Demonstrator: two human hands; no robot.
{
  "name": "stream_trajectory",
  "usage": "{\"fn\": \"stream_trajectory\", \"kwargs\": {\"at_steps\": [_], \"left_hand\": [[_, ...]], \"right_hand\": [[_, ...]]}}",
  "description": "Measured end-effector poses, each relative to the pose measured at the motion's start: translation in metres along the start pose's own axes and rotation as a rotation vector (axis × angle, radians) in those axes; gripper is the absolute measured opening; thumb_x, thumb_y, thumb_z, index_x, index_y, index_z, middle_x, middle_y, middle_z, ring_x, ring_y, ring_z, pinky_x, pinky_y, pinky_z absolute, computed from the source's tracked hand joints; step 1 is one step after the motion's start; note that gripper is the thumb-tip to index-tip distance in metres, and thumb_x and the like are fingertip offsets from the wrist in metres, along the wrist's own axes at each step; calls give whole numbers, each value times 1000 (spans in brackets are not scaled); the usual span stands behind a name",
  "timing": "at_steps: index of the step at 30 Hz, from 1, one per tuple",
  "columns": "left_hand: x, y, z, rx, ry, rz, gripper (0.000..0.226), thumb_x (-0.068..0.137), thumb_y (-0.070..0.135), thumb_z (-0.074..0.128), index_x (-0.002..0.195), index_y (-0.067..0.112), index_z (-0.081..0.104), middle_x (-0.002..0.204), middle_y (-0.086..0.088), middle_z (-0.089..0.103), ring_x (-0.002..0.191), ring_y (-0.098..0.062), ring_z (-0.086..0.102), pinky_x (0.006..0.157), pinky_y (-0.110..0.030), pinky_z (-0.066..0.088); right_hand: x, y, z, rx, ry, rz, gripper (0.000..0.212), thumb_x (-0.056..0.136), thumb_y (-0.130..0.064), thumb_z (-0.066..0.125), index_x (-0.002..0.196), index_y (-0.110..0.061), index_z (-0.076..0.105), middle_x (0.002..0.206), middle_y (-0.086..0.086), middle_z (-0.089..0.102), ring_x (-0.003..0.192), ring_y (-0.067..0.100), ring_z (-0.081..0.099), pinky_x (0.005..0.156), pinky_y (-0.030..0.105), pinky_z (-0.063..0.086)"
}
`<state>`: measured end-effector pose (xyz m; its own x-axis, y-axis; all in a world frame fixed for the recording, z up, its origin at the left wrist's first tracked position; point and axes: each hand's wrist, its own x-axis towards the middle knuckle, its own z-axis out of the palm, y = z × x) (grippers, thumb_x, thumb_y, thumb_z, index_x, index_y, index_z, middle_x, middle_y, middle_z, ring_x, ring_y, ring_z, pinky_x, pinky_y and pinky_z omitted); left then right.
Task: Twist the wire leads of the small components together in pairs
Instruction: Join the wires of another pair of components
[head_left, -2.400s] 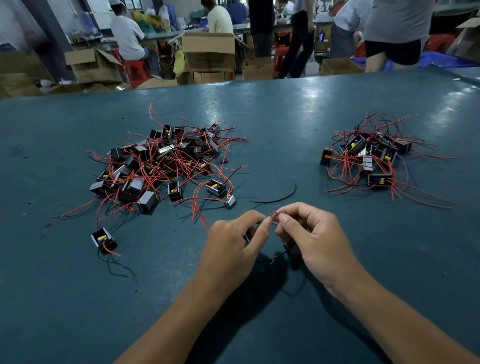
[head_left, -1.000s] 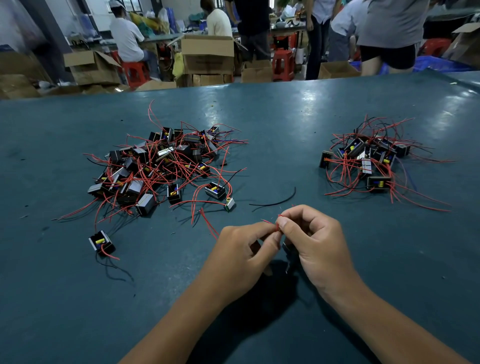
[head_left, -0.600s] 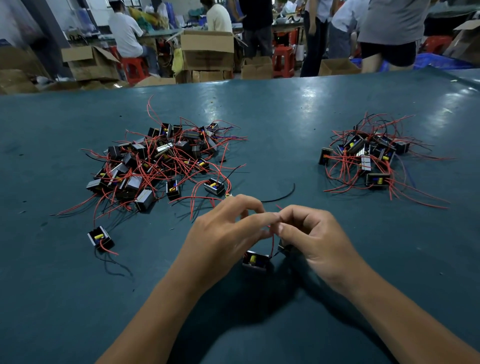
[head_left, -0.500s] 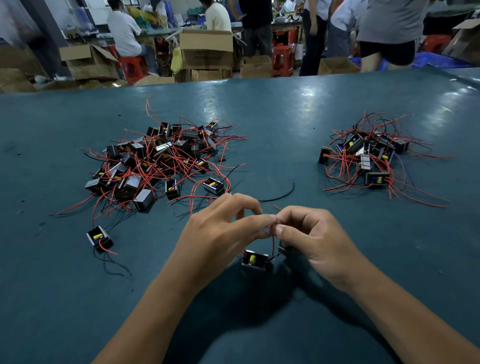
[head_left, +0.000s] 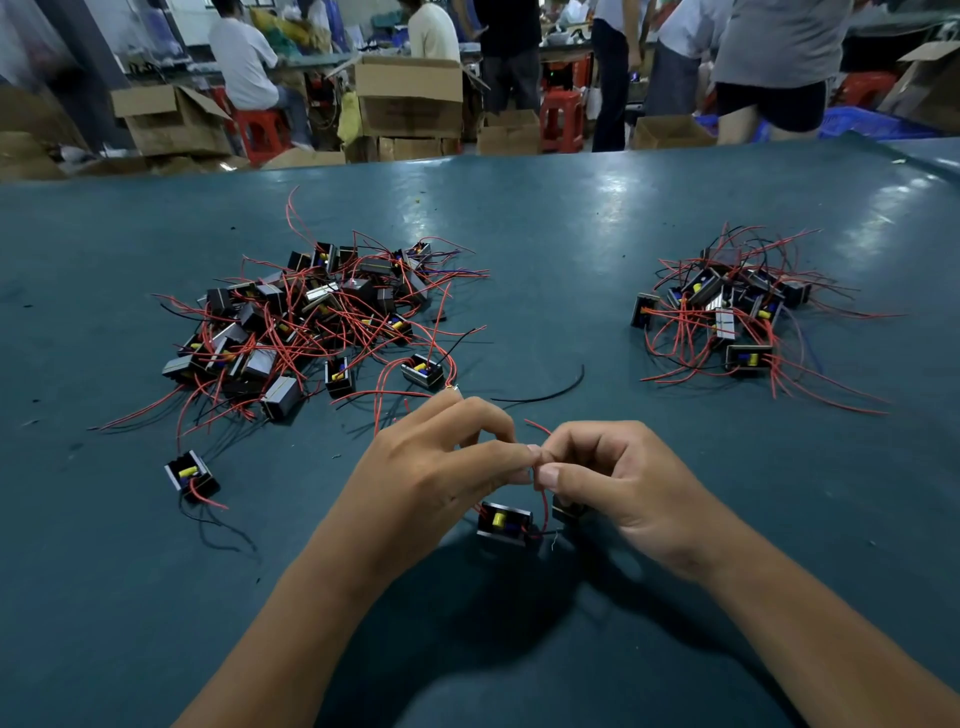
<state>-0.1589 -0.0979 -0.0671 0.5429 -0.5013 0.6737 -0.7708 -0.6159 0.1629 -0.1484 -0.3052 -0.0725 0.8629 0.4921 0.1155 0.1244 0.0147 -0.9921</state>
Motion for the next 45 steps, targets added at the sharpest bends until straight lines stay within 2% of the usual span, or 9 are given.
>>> {"fn": "stream_trajectory", "kwargs": {"at_steps": [9, 16, 21, 26, 28, 32, 35, 40, 45], "left_hand": [[-1, -1, 4, 10, -20, -18, 12, 97, 19, 66, 95, 13, 76, 89, -1, 60, 75, -23, 50, 62, -36, 45], [4, 7, 4, -124, -55, -153, 18, 97, 20, 64, 85, 8, 70, 82, 2, 56, 74, -16, 50, 65, -30, 44], [4, 14, 6, -366, -82, -455, 20, 91, 27, 64, 75, 17, 67, 66, 15, 49, 60, -3, 44, 58, -17, 33], [8, 23, 17, -1048, -73, -1052, 21, 78, 25, 63, 59, 16, 64, 54, 0, 40, 49, -13, 29, 46, -22, 23], [7, 21, 18, -1011, -44, -989, 20, 83, 26, 63, 65, 18, 66, 54, 1, 44, 49, -13, 34, 45, -21, 28], [4, 6, 8, -482, 63, -485, 16, 87, 10, 66, 98, 21, 73, 87, 8, 62, 68, -10, 54, 62, -20, 43], [1, 0, 7, -266, 23, -250, 16, 87, 15, 73, 103, 16, 76, 98, 1, 60, 83, -7, 56, 72, -20, 45], [-1, -5, 10, -179, 44, -146, 15, 91, 27, 70, 95, 14, 78, 91, 2, 61, 84, -17, 58, 72, -32, 48], [3, 2, 6, -254, -4, -221, 12, 90, 23, 71, 85, 13, 75, 82, 5, 59, 75, -7, 53, 68, -19, 42]], "right_hand": [[1, 1, 0, -121, 14, -63, 8, 82, -18, 64, 75, -16, 65, 62, -10, 54, 59, 5, 43, 56, 18, 35], [-1, 6, -1, -294, 67, -171, 10, 85, -17, 65, 75, -17, 65, 59, -2, 50, 58, 3, 43, 54, 18, 35], [-1, 7, -1, -503, 131, -301, 7, 84, -14, 66, 77, -17, 65, 61, -2, 52, 57, 11, 46, 55, 26, 40], [-2, 5, 3, -687, 153, -438, 7, 82, -8, 66, 78, -14, 66, 67, -10, 50, 63, 3, 45, 61, 16, 37], [-1, 4, 1, -630, 177, -394, 7, 82, -10, 66, 77, -15, 65, 64, -9, 50, 60, 5, 45, 59, 18, 37], [-1, 3, -4, -516, 187, -304, 12, 83, -14, 64, 74, -21, 61, 59, -12, 47, 57, 5, 43, 58, 18, 36], [-1, 3, -4, -528, 156, -304, 11, 84, -15, 64, 75, -21, 62, 60, -9, 49, 57, 5, 44, 57, 20, 38], [-2, 1, -3, -513, 107, -322, 14, 86, -15, 65, 77, -26, 62, 63, -6, 53, 58, 6, 46, 58, 19, 39], [-3, 2, -2, -652, 131, -398, 9, 85, -11, 65, 78, -16, 64, 68, -6, 54, 62, 8, 49, 59, 20, 40]]}}
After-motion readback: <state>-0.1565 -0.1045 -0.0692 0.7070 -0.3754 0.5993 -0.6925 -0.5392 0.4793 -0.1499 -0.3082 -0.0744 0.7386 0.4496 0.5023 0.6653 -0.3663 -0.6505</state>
